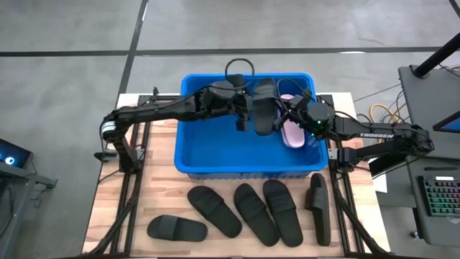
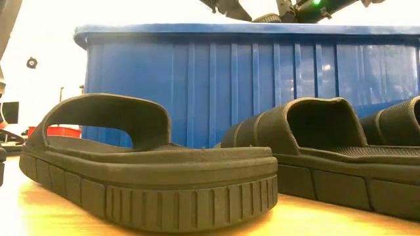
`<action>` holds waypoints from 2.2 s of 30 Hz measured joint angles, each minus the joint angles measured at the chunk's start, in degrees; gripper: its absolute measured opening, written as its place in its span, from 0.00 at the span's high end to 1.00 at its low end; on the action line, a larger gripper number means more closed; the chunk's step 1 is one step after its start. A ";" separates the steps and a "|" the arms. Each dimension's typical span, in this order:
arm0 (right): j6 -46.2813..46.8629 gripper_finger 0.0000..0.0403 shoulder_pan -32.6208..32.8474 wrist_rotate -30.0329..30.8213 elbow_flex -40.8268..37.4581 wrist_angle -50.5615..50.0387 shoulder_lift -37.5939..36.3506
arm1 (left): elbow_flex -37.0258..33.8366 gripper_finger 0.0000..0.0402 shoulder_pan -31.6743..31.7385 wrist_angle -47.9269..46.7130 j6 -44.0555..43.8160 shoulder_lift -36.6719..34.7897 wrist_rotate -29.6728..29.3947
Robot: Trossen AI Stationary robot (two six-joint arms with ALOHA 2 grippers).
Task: Pick and place slides into bin
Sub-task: Put the black slide into the blue bin
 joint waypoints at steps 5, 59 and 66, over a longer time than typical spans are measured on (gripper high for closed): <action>0.03 0.97 0.00 0.00 0.04 0.00 0.02 | 0.00 0.49 0.02 3.46 3.09 2.19 -3.46; -6.63 0.62 2.04 -1.92 4.47 -8.08 -0.70 | 1.60 0.98 3.45 6.36 5.80 9.55 -7.39; -7.51 0.47 2.54 -1.44 20.76 -36.01 6.55 | 1.60 0.98 3.48 6.68 5.78 9.53 -7.38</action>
